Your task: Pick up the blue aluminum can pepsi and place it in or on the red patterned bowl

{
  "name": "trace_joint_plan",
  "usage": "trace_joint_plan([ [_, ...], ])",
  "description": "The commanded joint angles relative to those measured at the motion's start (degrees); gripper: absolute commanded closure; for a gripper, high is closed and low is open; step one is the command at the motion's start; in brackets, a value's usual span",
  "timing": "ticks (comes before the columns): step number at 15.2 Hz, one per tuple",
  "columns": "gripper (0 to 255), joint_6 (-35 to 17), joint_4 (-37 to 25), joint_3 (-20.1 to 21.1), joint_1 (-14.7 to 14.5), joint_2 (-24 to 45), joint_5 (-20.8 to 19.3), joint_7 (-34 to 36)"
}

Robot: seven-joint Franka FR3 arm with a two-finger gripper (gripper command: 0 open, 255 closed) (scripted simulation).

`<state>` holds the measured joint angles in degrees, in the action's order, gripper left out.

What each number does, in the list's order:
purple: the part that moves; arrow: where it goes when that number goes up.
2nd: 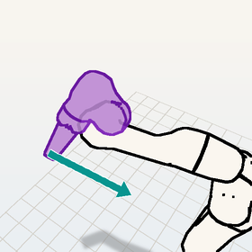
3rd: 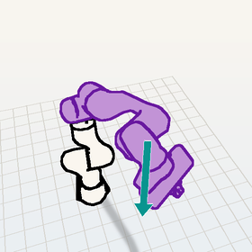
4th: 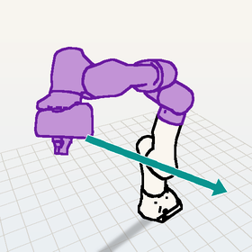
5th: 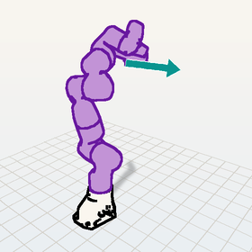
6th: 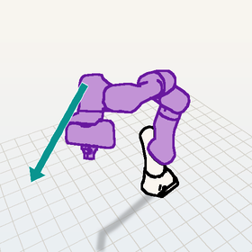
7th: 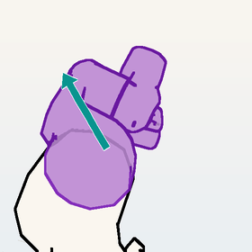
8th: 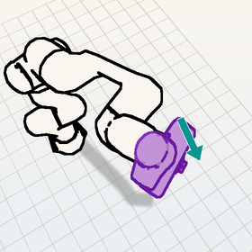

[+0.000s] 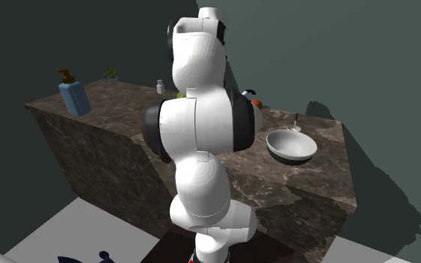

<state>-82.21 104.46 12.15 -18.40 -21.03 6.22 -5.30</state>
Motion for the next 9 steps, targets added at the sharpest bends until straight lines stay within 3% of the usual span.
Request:
trace_joint_plan([
  [1,255,0.1,1.7,1.4,-0.9,-2.1,1.0,2.3],
  [6,255,1.1,5.3,5.4,-3.3,-7.3,4.2,8.2],
  [9,255,-1.1,8.4,5.5,-3.5,-8.2,4.4,8.0],
])
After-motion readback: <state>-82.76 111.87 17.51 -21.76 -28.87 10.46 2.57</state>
